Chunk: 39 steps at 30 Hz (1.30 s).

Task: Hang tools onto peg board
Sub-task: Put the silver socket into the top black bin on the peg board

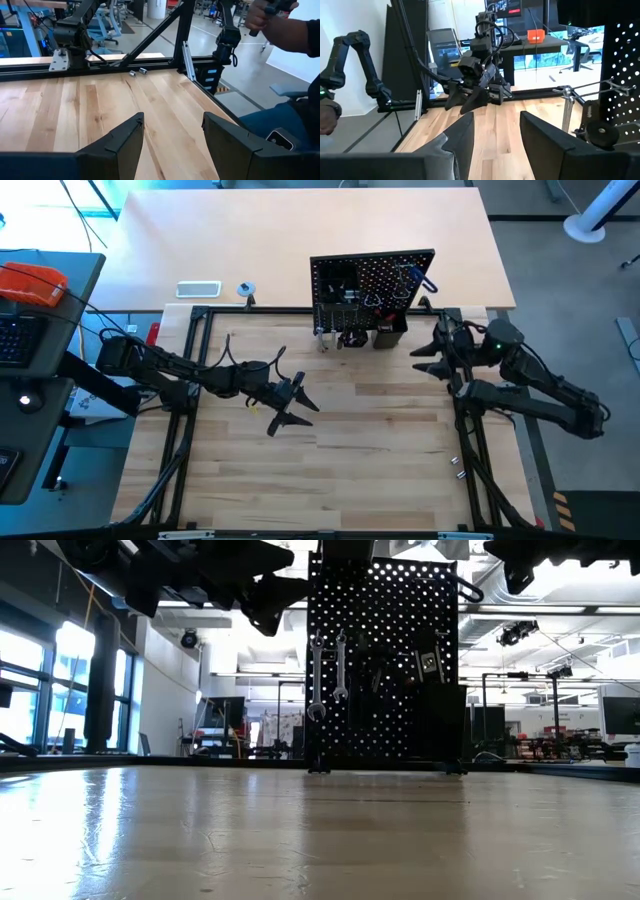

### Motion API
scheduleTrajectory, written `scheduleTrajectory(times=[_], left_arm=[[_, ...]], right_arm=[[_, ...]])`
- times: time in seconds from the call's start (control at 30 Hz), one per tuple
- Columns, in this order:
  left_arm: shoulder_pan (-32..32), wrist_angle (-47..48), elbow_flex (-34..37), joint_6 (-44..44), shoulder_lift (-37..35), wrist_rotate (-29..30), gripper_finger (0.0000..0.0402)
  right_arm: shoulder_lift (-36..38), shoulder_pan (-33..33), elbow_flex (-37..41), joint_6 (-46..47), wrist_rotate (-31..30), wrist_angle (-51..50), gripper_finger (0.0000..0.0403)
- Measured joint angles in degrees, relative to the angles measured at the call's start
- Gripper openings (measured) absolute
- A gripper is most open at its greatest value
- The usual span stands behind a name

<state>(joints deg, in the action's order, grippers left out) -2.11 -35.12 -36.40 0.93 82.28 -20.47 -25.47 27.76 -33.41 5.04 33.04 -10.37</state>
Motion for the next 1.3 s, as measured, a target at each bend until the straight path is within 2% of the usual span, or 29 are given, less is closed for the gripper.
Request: scheduleTrajectory(times=[0.37,0.67,0.93,1.3], left_arm=[[0.02,-0.22,0.0,-0.52,0.0,0.02,0.0197],[0.01,-0.3,0.0,-0.03,0.0,0.13,0.0197],[-0.44,0.37,0.0,0.42,0.0,0.13,0.0197],[-0.46,0.55,0.0,-0.76,0.0,0.79,0.0197]], right_arm=[[-2.04,-4.08,0.0,0.54,-2.64,-0.1,0.0154],[-11.76,-9.81,0.0,0.61,-2.82,4.51,0.0154],[-17.76,-17.87,0.0,5.27,-2.86,4.9,0.0154],[-22.45,-32.06,0.02,13.07,-14.02,1.95,0.0154]])
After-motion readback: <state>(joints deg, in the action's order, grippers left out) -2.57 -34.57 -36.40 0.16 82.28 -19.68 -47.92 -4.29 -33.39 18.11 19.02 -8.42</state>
